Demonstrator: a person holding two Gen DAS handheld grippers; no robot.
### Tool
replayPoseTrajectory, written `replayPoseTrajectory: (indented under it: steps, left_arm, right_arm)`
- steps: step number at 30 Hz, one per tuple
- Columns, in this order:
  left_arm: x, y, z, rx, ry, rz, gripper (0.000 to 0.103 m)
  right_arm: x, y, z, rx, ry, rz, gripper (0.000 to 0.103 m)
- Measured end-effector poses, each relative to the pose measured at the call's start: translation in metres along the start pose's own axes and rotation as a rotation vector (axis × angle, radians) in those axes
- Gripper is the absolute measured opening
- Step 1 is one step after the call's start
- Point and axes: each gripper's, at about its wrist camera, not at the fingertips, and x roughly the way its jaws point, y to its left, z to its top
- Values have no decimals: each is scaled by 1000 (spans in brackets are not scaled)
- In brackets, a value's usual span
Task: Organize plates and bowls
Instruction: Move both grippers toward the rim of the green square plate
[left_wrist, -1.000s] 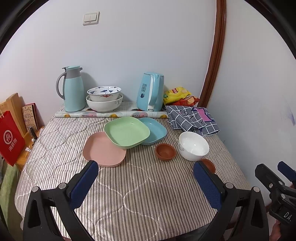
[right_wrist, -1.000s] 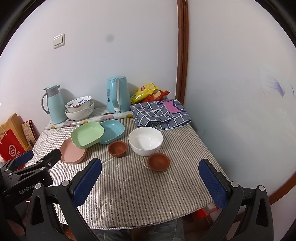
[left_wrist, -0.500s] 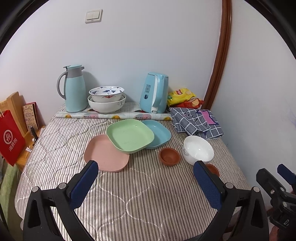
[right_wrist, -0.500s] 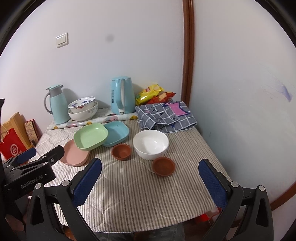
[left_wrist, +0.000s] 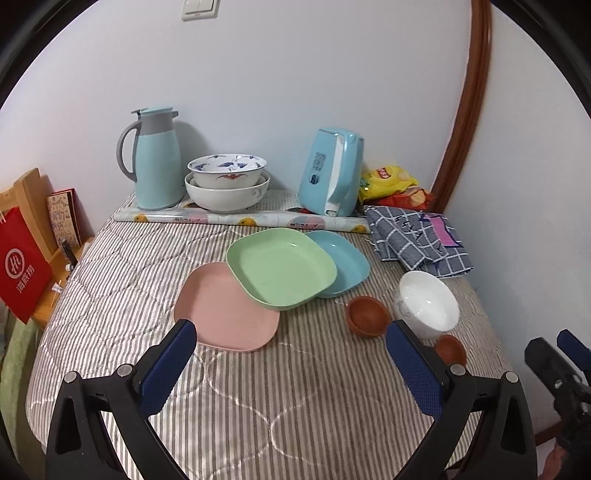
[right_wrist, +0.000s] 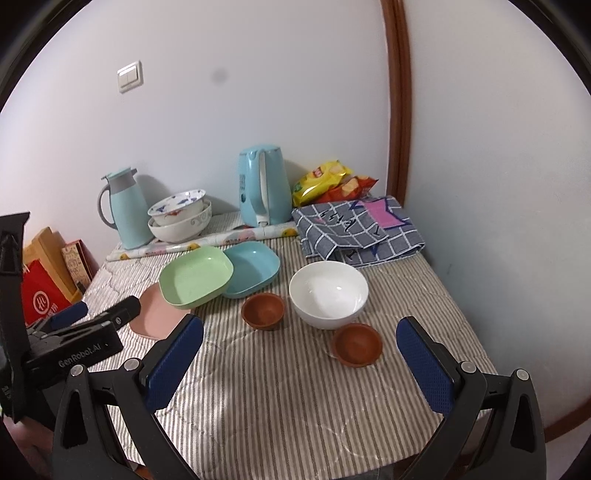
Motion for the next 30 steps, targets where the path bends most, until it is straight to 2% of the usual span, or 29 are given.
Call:
replayPoseTrajectory:
  steps: [9, 20, 24, 30]
  left_arm:
    - [42, 8, 15, 4, 48, 35, 103]
    - [100, 26, 39, 7, 91, 60, 98]
    - [122, 37, 45, 7, 108, 74, 93]
    - [149, 63, 57, -40, 134, 64, 76]
  right_arm:
    - [53, 14, 16, -10, 54, 34, 99]
    - [126, 18, 28, 27, 167, 58, 84]
    - [148, 28, 33, 22, 195, 74, 75]
    - [180, 51, 43, -14, 219, 101, 66]
